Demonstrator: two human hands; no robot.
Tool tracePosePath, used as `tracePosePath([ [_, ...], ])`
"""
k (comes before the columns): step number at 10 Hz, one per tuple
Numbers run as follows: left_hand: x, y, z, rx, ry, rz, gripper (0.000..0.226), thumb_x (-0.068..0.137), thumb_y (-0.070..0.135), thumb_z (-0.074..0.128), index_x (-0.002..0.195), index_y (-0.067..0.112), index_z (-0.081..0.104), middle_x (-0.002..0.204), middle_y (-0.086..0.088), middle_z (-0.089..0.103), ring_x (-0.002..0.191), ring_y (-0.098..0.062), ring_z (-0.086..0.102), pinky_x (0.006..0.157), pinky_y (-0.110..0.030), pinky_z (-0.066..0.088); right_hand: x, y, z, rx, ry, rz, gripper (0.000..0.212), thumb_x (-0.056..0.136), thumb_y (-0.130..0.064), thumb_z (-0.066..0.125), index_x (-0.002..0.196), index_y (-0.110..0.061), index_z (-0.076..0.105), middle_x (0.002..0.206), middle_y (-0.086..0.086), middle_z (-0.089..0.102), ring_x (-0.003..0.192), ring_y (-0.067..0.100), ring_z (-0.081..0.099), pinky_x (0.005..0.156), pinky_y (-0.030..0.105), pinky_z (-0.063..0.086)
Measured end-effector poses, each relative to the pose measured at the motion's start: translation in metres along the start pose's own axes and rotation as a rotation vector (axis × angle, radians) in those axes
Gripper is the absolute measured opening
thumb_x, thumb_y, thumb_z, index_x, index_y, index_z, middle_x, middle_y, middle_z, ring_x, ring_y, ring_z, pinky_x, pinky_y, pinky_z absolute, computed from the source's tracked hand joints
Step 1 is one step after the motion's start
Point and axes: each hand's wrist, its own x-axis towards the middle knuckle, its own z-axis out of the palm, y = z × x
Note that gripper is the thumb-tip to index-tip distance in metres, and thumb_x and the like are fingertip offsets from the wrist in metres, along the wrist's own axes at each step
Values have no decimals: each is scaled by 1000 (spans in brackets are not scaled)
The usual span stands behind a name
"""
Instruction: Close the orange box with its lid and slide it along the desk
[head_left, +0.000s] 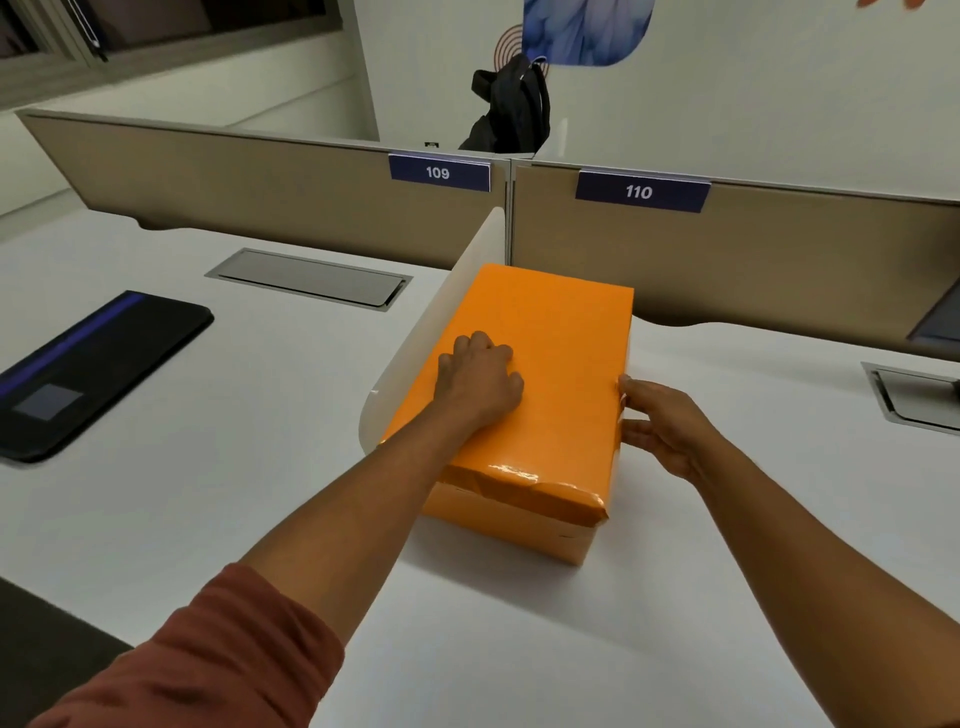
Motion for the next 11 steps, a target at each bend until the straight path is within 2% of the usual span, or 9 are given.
tracePosePath([
  [2,2,-5,-2,36,-69,71,53,99,39,41,144,12,45,152,-12,38,137,-32,32,110,-47,32,9,-1,11,-16,133,-53,51,97,-29,62,144,-16,48,142,12,54,109,32,58,79,43,55],
  [3,6,-10,3,58,-102,110,57,102,42,36,150,12,35,160,-11,26,146,-31,23,117,-47,23,15,-7,19,-67,190,-70,49,99,-29,59,145,-21,45,145,12,51,113,33,57,83,46,53],
  [4,11,-16,10,40,-151,129,61,103,46,27,156,16,20,166,-7,10,152,-26,7,122,-47,8,19,-12,20,-107,199,-78,47,101,-29,55,146,-21,44,147,12,49,124,38,55,87,48,52],
  [6,9,-19,20,84,-106,128,62,102,50,18,157,21,14,167,-2,6,153,-22,1,122,-46,4,16,-9,20,-217,157,-130,49,103,-38,47,150,-23,39,145,10,51,111,28,57,85,44,53],
  [7,8,-18,18,93,-122,122,63,102,50,17,157,20,12,167,-2,3,153,-22,0,122,-47,3,11,-9,23,-250,138,-128,51,105,-41,42,152,-24,37,144,9,52,125,34,56,92,48,52],
  [8,10,-13,15,106,-152,101,62,103,48,18,158,19,10,167,-3,2,153,-25,-1,123,-50,3,6,-6,22,-273,167,-107,56,104,-43,43,155,-24,30,154,9,44,135,35,49,103,53,49],
  [9,7,-1,13,112,-137,74,61,104,46,21,157,16,14,166,-8,6,152,-31,2,122,-52,7,-6,2,10,-396,206,-129,57,105,-44,39,157,-25,26,163,8,32,144,33,39,112,55,40],
  [10,3,12,14,47,-96,37,64,103,49,23,156,14,17,165,-11,12,152,-34,5,122,-51,9,-24,12,-13,-553,243,-218,55,106,-41,36,157,-22,28,163,6,31,148,28,31,117,45,30],
  [11,-1,41,18,-13,-77,57,68,102,54,22,157,14,15,165,-11,11,152,-34,3,122,-51,7,-44,12,-40,-629,286,-278,54,106,-38,37,156,-18,32,161,7,36,146,26,35,115,36,28],
])
